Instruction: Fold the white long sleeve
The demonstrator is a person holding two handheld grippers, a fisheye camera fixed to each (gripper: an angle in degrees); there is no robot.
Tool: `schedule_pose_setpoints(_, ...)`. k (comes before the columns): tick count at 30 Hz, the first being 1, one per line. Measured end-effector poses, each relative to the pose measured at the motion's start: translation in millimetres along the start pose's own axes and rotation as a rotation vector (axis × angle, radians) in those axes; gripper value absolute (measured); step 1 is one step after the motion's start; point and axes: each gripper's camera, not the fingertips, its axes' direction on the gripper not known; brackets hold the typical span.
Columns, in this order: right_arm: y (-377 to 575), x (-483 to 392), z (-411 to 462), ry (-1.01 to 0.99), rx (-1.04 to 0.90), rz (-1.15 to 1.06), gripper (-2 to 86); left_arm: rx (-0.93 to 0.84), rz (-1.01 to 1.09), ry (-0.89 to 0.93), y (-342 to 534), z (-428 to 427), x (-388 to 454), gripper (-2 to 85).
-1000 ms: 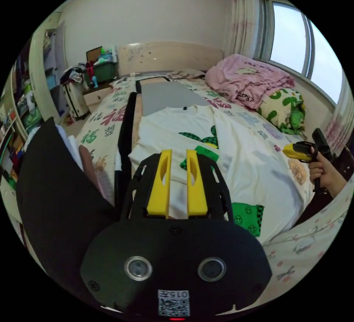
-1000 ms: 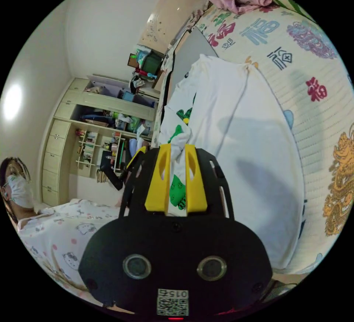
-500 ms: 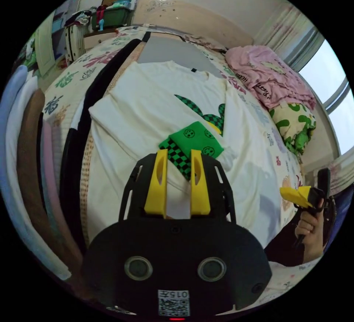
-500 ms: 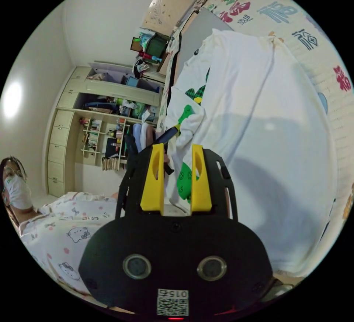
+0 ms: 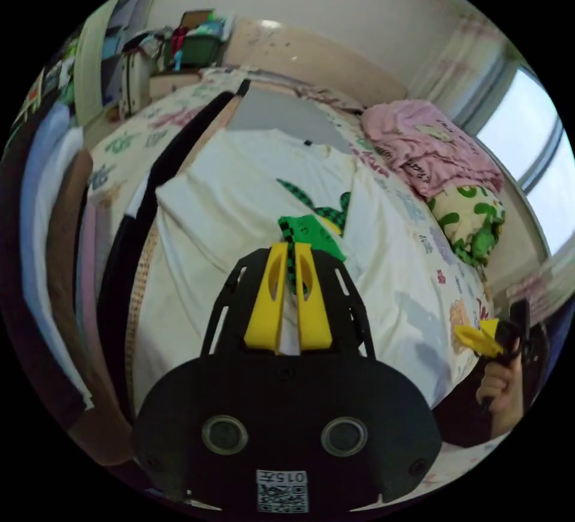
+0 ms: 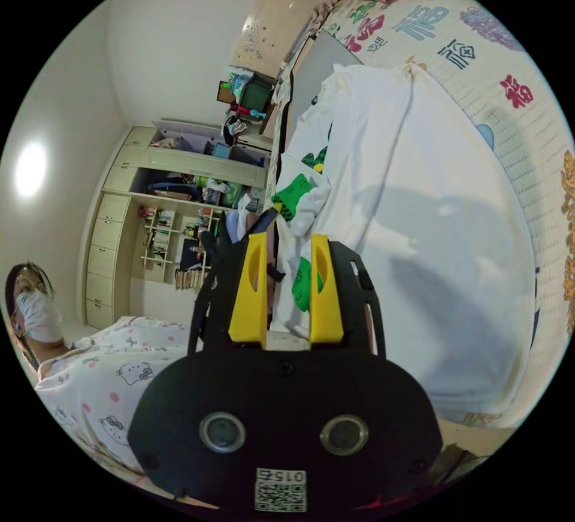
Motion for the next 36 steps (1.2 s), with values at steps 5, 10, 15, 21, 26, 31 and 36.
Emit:
schedule_pose_setpoints(5,7,5,-22,-0.064,0.062,0.121,16.5,0.078,0.56,0.174,27,-46,123,2.9)
schedule_pose_setpoints(10,15,26,-5,-0.058,-0.019,0.238,17.8,-0.02,0.75,0.233,55,-56,156,6.1)
schedule_pose_setpoints(15,16,19,18,0.002,-0.078,0.249,13.7,-0.045,0.373,0.033,-14,-81,84,7.5)
schedule_pose_setpoints(21,12,-22,41,0.121,-0.158,0.159,7.7,-0.051,0.288,-0.269,-150,-122,45,8.2)
schedule_pose_setpoints(26,22,-70,27,0.204,-0.088,0.001,7.2,-0.278,0.335,-0.298,-265,-106,19,8.2)
schedule_pose_setpoints(31,21,-103,47,0.351,-0.162,-0.132,11.2,-0.476,0.429,-0.257,-327,-52,18,8.7)
schedule_pose_setpoints(36,18,-112,72,0.406,-0.252,-0.101,5.0,-0.701,0.427,-0.299,-345,54,22,8.3)
